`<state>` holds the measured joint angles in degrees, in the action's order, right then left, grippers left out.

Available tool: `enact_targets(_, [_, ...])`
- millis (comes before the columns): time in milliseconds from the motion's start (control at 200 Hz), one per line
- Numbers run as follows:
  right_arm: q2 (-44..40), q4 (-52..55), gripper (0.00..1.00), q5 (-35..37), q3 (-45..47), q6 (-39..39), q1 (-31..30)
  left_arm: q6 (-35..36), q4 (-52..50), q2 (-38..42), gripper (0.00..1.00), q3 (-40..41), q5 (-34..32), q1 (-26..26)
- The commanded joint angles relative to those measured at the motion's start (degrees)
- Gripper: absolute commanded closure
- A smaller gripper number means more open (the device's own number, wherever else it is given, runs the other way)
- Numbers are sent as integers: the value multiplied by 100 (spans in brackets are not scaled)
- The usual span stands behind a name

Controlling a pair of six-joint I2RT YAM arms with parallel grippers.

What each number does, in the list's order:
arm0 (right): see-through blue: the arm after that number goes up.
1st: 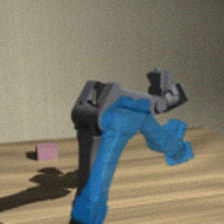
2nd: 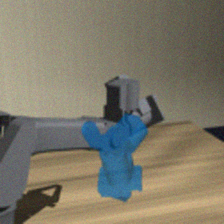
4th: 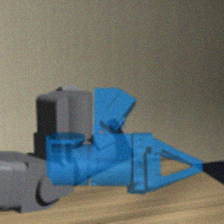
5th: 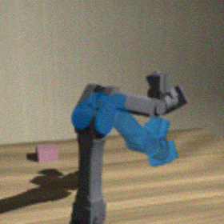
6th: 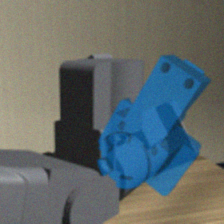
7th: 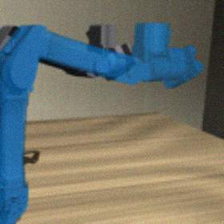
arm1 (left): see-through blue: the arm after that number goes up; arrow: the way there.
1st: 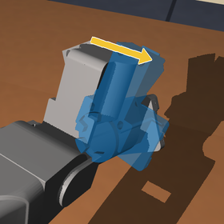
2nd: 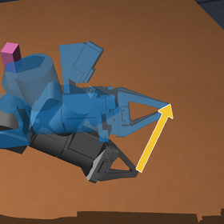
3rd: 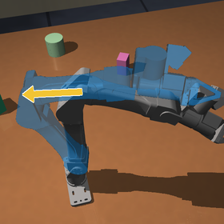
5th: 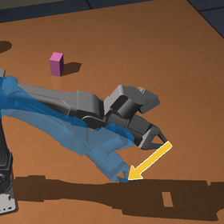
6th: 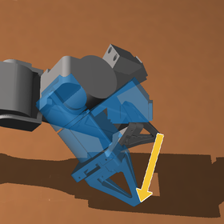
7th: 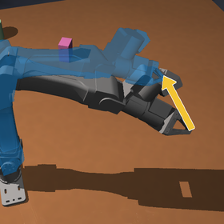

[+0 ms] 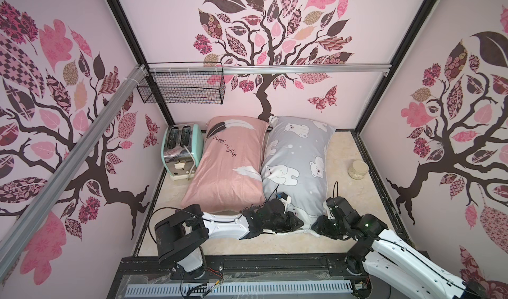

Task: Zip up pillowcases
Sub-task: Pick up the pillowcase from the center of the board.

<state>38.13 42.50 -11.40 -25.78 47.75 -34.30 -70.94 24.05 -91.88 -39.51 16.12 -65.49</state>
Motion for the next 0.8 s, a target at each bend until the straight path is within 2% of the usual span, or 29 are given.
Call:
enact_targets(0, [-182,3,78,137,-156,-54,29,-474,882,-214,84,135,160,-35])
enact_targets(50, [-145,96,79,147,-259,-216,29,-613,1105,-312,83,186,180,-48])
enact_targets(130, [-24,187,88,51,-356,-546,29,-825,1547,-506,81,250,197,-43])
enact_targets(280, [24,42,97,-290,-419,-972,24,-1010,1847,-767,72,194,66,-43])
enact_targets(435, [-127,-57,100,-389,-419,-1081,27,-528,700,-671,60,-175,-72,-51])
enact_targets(600, [-256,-119,100,-452,-444,-1111,29,-411,524,-777,60,-305,16,-63])
enact_targets(675, [-284,-166,100,-475,-537,-1158,25,-530,788,-921,66,-271,90,-101])
enact_targets(795, [-258,-115,100,-490,-710,-1340,29,-658,1074,-1049,68,-215,111,-104])
